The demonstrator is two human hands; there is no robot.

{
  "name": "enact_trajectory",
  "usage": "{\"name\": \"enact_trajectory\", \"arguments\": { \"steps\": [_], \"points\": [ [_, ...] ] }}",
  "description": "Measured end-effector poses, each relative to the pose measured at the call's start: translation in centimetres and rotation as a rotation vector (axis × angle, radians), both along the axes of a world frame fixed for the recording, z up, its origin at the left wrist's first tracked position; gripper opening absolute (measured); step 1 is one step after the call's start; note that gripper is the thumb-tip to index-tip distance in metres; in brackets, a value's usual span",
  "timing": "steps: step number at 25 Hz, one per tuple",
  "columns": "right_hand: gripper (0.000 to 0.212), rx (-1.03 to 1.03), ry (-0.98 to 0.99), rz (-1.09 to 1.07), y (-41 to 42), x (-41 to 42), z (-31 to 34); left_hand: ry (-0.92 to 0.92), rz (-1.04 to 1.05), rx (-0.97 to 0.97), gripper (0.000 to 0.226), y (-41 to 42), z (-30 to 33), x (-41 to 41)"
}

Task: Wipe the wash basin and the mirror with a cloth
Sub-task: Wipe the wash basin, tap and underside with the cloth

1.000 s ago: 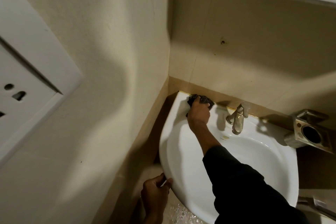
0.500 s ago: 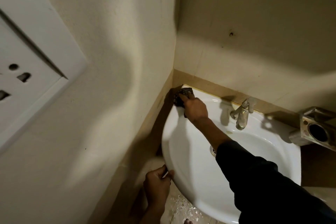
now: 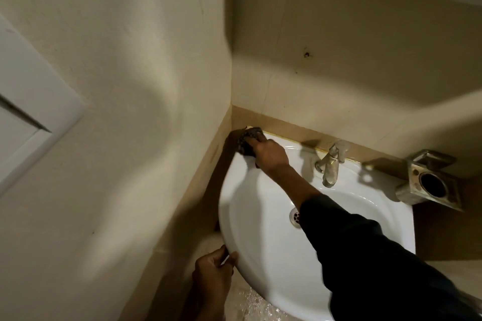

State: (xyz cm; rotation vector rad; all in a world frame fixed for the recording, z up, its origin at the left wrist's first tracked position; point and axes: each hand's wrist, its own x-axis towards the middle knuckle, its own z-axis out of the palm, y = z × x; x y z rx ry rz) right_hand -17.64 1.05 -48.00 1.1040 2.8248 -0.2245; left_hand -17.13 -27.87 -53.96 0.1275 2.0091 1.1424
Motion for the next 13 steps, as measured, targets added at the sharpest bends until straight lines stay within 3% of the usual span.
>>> {"name": "enact_trajectory", "arguments": {
  "steps": [2, 6, 7, 11, 13],
  "points": [
    [0.079, -0.023, -0.003, -0.114, -0.5, -0.2, -0.1, 0.002, -0.004, -0.014, 0.046, -0.2, -0.5, 0.0],
    [0.088, -0.048, -0.031, 0.211, -2.1, 2.9, -1.8, -0.006, -0.028, 0.003, 0.050, -0.3, -0.6, -0.1],
    [0.089, -0.032, -0.046, 0.201, -1.4, 4.0, -1.7, -0.007, -0.030, -0.001, 0.050, -0.2, -0.8, -0.1],
    [0.075, 0.121, -0.188, -0.304, -0.3, 7.9, -0.7, 0.011, 0.003, -0.011, 0.031, -0.1, -0.8, -0.3],
    [0.060, 0.165, -0.308, -0.425, -1.6, 8.2, -0.6, 0.027, -0.007, -0.030, 0.031, 0.0, -0.6, -0.4]
  ]
}}
